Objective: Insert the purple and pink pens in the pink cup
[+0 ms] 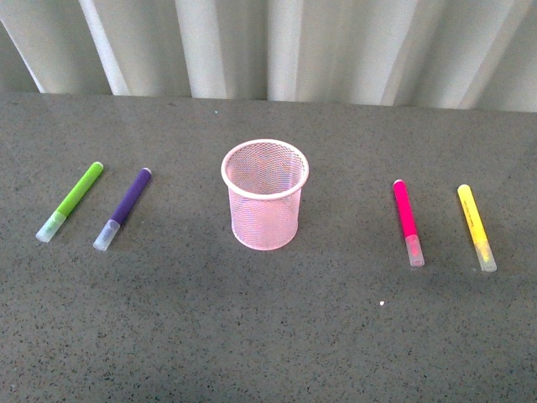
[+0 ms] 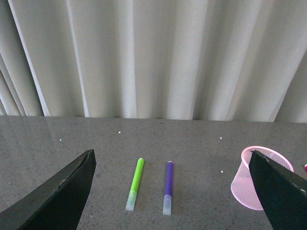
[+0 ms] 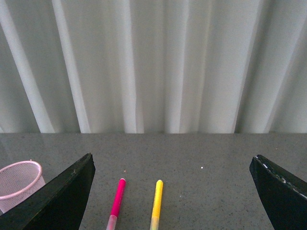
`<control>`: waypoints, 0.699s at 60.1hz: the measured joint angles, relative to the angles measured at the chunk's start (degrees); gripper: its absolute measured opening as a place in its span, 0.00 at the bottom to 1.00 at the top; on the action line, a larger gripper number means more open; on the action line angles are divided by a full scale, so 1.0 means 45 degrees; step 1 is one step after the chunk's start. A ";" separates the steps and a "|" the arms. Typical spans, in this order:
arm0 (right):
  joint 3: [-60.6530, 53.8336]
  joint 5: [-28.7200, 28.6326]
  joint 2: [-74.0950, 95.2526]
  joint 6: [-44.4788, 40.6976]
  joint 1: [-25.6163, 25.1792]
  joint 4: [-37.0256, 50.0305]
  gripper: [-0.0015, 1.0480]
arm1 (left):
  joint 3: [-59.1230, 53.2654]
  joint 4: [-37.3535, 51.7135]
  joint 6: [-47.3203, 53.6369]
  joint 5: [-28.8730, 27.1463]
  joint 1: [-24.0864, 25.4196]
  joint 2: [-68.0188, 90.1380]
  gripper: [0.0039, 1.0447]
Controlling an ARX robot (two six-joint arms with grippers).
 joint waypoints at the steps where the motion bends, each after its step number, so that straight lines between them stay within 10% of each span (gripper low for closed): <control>1: 0.0005 0.0000 0.0000 0.0000 0.0000 0.0000 0.93 | 0.0000 0.0000 0.0000 -0.0005 0.0000 0.0000 0.94; 42: 0.0005 0.0000 0.0000 0.0000 0.0000 0.0000 0.93 | 0.0000 0.0000 0.0000 0.0000 0.0000 0.0000 0.94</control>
